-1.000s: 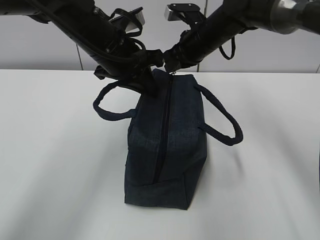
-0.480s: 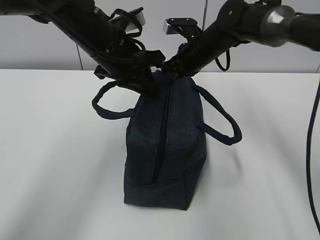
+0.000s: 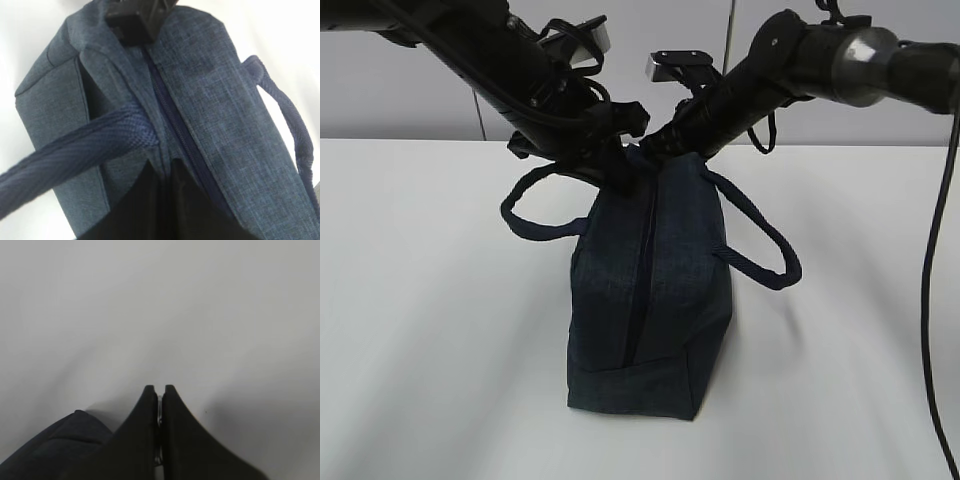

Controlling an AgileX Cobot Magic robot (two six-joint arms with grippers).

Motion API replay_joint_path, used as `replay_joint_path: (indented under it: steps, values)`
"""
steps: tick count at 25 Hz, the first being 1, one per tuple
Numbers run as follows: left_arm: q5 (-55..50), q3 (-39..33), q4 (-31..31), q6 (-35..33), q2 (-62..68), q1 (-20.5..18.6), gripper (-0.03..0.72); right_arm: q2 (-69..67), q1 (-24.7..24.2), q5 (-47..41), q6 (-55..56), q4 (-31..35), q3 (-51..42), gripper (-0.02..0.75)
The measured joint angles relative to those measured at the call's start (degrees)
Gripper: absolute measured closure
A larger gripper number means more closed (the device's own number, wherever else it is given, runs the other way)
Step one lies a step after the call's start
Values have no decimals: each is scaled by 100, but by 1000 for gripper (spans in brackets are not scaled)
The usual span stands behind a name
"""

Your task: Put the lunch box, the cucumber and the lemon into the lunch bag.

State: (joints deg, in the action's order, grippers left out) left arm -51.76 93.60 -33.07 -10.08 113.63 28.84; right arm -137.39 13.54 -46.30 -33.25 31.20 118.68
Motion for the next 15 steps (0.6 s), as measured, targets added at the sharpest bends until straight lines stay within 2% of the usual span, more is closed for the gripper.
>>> replay_joint_path:
  steps: [15]
  values:
    - [-19,0,23,-21,0,0,695,-11,0,10,0,-21,0,738]
